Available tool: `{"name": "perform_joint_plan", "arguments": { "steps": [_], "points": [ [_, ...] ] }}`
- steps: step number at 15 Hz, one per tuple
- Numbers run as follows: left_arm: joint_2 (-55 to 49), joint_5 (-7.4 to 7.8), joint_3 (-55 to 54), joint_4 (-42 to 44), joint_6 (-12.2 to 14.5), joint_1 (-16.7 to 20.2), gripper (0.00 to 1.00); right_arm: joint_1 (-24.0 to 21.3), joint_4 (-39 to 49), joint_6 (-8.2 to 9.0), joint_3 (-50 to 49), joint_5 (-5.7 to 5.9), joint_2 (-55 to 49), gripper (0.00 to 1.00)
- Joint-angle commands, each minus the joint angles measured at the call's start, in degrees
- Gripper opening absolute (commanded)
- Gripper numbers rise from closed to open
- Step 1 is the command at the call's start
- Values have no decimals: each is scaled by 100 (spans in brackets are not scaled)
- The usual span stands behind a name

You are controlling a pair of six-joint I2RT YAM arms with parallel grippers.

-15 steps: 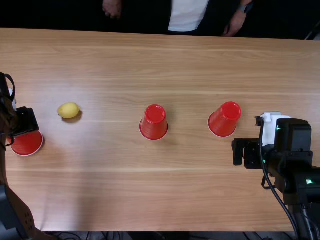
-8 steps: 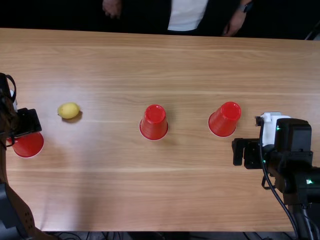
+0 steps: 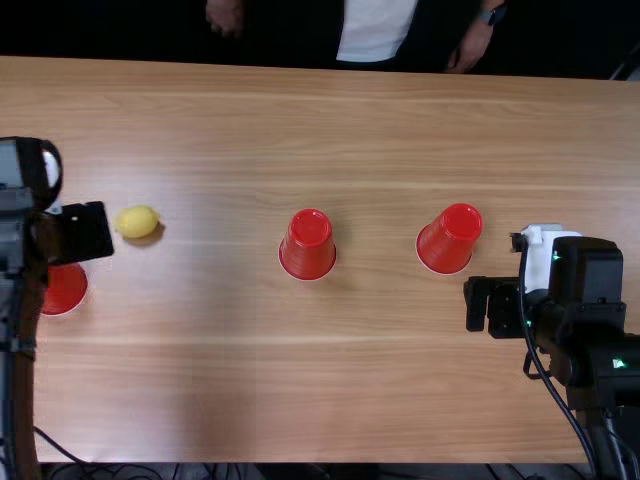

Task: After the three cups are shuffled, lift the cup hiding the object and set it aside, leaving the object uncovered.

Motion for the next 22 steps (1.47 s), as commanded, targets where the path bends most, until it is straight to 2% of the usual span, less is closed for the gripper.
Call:
{"name": "perform_joint_plan", "arguments": {
  "steps": [1,4,7,8,9,10,11,12,15,18,22],
  "points": [
    [-225,38,331,-156,9,-382,100,86,-33,-16,-44,-38,-83,100],
    [-287,48,559,-641,9,-997,100,94,-65,-6,-88,-38,-100,100],
    [-603,69,366,-799,9,-1322,100,94,-75,-6,-237,-38,-443,100],
    [-753,143,190,-799,9,-1393,100,94,-75,-6,-317,-38,-584,100],
    [-840,333,102,-799,-1,-1428,100,94,-75,-6,-361,-38,-636,100],
    [-884,502,85,-799,-12,-1419,100,94,-97,-6,-387,-38,-663,100],
    [-928,597,85,-810,-33,-1410,100,94,-107,-6,-387,-38,-733,100],
    [-1060,628,58,-810,-44,-1410,100,94,-118,-6,-396,-38,-803,100],
    [-1561,628,-451,-799,-44,-1402,100,94,-107,5,-484,-38,-1181,100],
    [-2633,618,-1691,-441,-54,-1322,100,86,19,15,-818,-28,-1999,100],
    [-4242,628,-3607,941,-96,-619,100,59,726,36,-1644,-17,-3071,100]
  ]
}}
